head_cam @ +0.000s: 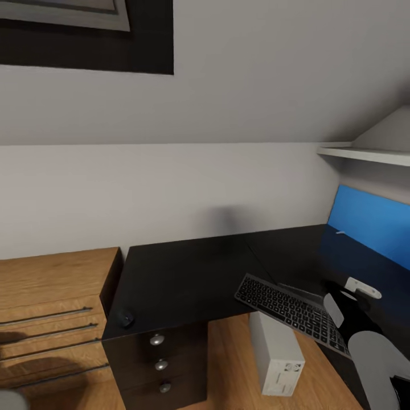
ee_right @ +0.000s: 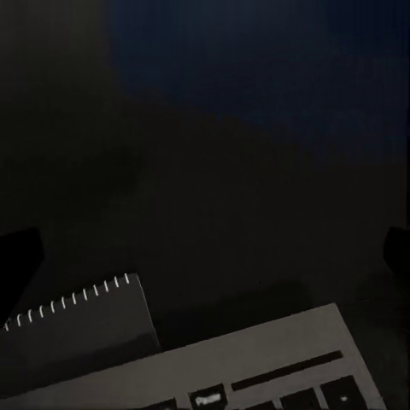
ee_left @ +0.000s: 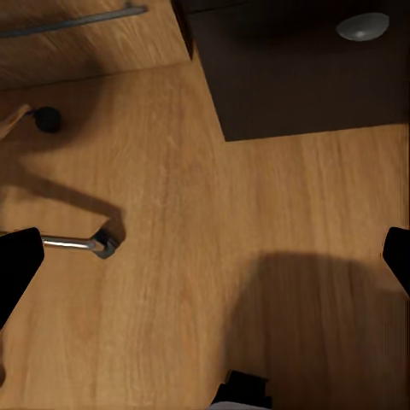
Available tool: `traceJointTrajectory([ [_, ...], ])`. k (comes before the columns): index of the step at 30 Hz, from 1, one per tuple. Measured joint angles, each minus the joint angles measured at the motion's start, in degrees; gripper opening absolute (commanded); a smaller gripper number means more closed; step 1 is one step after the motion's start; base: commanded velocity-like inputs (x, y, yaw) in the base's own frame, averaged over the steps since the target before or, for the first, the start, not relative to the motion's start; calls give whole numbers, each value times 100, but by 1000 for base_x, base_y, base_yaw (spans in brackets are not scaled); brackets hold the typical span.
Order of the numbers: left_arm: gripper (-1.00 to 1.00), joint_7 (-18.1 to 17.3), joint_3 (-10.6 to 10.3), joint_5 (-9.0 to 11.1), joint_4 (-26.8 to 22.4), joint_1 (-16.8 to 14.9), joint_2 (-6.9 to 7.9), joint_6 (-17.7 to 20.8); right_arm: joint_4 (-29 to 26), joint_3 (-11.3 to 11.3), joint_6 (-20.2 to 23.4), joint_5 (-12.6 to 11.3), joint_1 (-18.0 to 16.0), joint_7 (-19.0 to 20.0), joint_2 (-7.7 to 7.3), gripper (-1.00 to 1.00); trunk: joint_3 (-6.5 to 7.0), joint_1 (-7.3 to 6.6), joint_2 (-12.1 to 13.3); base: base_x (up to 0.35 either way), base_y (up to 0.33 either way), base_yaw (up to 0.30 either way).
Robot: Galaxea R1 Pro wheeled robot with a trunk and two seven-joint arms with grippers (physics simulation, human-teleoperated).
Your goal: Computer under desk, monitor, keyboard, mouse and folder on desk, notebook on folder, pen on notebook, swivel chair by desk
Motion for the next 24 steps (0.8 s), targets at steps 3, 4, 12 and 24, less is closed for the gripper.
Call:
traceJointTrajectory([
  [3, 100, -2, -8, 0, 7, 0, -3, 2, 76, 3, -102, 30, 0, 669, 0, 100, 0, 0, 0, 0, 0, -283],
  [4, 100, -1, -8, 0, 7, 0, -3, 2, 79, 3, -106, 31, 0, 706, 0, 100, 0, 0, 0, 0, 0, -161],
  [12, 100, -21, 20, 1, 9, 0, -36, -27, 117, -8, -87, 4, 3, 857, -15, 100, 0, 0, 0, 0, 0, -41],
  [24, 100, 16, -8, 9, 8, 0, -143, -95, 119, 12, -87, 156, 9, 857, 225, 100, 0, 0, 0, 0, 0, 0],
])
